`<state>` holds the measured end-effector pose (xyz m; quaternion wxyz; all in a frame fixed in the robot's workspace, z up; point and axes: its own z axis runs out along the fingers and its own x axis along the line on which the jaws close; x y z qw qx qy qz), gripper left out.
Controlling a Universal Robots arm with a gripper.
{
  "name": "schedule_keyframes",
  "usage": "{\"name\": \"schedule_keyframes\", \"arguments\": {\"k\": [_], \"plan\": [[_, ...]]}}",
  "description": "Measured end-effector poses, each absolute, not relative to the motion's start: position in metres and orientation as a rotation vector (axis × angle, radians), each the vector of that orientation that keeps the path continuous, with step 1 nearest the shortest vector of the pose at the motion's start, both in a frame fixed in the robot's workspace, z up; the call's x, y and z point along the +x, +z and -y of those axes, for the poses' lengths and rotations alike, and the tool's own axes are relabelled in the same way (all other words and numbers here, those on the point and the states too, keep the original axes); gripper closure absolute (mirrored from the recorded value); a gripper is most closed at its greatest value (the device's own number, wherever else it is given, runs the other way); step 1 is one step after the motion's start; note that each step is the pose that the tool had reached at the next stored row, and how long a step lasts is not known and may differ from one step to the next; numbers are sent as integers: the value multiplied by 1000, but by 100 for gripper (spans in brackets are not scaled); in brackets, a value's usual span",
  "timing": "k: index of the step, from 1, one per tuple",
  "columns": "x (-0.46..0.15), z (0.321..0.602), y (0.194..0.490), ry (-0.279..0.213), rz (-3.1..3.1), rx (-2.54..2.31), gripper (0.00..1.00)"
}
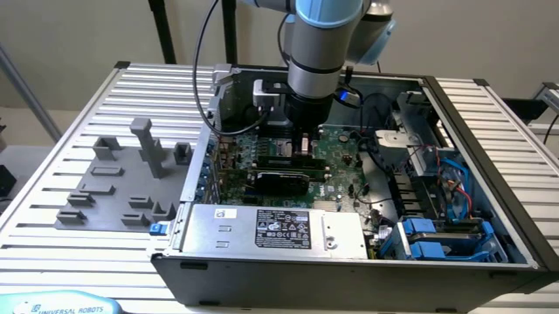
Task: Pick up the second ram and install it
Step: 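Insert the second ram into the second slot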
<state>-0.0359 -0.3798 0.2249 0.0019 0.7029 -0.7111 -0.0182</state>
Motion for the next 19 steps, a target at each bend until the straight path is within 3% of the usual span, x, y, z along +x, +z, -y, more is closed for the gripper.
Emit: {"name": "schedule_keyframes", "arguments": {"k": [19], "plan": [[-38, 379, 230, -45, 2207, 2221, 86]]}}
